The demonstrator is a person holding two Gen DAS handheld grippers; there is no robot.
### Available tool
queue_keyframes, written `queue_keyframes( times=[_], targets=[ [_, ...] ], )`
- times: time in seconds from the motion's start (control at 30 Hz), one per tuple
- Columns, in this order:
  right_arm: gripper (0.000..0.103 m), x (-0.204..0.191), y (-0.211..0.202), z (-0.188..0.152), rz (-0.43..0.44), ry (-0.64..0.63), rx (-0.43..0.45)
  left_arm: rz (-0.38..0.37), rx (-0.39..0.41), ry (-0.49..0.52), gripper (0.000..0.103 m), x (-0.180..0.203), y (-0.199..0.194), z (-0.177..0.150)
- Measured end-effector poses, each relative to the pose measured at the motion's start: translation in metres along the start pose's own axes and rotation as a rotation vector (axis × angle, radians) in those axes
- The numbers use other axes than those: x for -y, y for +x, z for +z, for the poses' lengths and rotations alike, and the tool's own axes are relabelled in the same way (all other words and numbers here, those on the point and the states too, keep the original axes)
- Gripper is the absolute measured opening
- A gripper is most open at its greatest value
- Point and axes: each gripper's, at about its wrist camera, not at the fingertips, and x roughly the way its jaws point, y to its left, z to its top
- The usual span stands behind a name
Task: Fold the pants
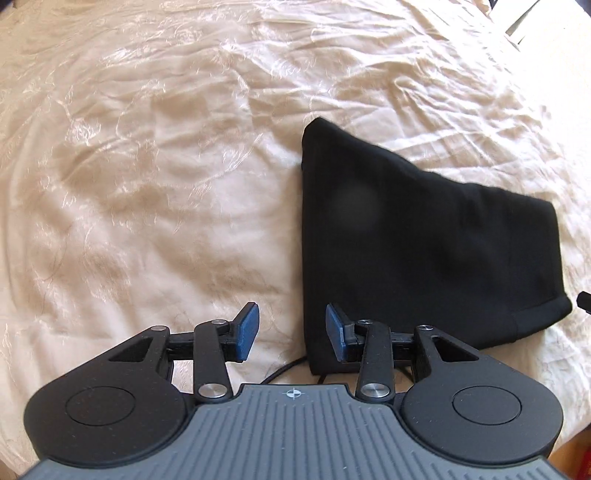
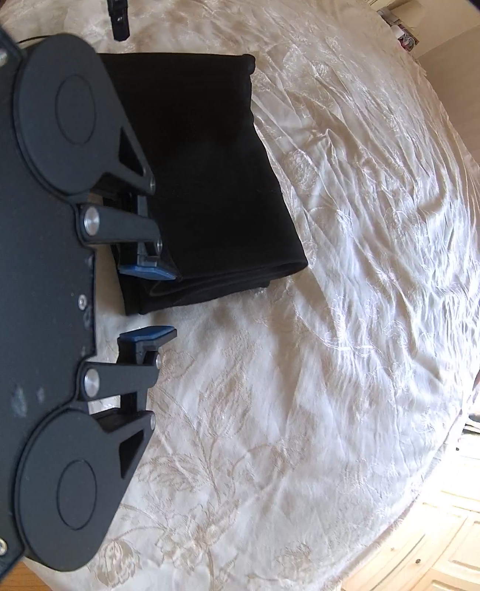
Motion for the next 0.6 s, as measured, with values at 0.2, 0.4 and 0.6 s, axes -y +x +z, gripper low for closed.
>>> queue_keyframes(
  times=[0.2, 0.4, 0.6],
  targets=[
    [0.031, -0.019, 0.004, 0.017, 0.023, -0.086, 0.064, -0.039, 0.002, 0.065, 0.039, 0.043, 0.020, 0.033],
    [0.031, -0.054, 0.027, 0.038, 0.079, -0.154, 0.045, -0.054, -0.017, 0.120, 0.039, 0.079, 0.042, 0.059],
    [0.030, -0.079, 0.057, 0.052, 0.093, -0.242, 0.012, -0.041, -0.044, 0.144, 0.039, 0.091, 0.070, 0.080]
  ],
)
